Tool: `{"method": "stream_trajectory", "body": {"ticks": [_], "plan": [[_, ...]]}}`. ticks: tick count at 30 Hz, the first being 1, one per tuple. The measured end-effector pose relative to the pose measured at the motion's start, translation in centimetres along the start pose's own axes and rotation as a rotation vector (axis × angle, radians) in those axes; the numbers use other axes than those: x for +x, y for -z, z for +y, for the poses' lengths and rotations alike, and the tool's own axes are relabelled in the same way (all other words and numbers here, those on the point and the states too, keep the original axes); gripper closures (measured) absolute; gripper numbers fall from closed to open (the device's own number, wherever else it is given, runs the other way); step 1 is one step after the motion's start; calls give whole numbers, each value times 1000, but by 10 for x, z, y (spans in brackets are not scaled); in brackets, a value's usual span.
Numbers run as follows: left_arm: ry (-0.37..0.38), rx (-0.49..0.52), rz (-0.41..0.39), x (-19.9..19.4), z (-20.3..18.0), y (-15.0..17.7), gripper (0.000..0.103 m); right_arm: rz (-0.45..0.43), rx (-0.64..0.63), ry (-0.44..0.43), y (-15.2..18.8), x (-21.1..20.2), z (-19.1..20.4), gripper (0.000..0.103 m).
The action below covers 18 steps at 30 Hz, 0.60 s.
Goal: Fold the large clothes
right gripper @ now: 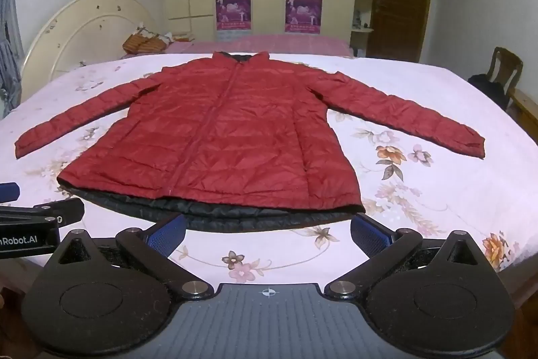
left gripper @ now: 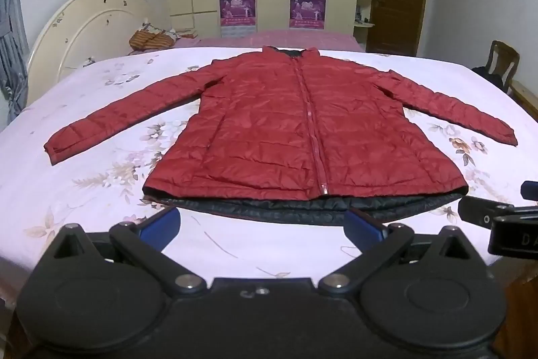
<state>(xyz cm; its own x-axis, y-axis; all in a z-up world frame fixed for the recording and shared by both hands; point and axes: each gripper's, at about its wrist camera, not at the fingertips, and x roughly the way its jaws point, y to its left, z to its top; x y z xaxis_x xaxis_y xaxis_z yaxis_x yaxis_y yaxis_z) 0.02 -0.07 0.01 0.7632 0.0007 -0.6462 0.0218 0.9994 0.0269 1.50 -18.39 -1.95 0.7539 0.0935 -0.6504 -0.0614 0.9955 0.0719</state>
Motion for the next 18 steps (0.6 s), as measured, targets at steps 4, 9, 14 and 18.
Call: {"method": "stream_trajectory", "body": {"ticks": [4, 9, 14, 18], "plan": [[1, -3, 0, 2, 6, -2, 0, 2, -1, 1, -1, -1, 0, 0], [-10, -5, -5, -1, 2, -4, 0, 3, 4, 4, -2, -1, -1, 0], [-9, -8, -4, -2, 3, -4, 0, 2, 3, 2, -2, -1, -1, 0], [-10, -6, -5, -3, 3, -3, 0, 1, 5, -1, -2, -1, -3, 0]]}}
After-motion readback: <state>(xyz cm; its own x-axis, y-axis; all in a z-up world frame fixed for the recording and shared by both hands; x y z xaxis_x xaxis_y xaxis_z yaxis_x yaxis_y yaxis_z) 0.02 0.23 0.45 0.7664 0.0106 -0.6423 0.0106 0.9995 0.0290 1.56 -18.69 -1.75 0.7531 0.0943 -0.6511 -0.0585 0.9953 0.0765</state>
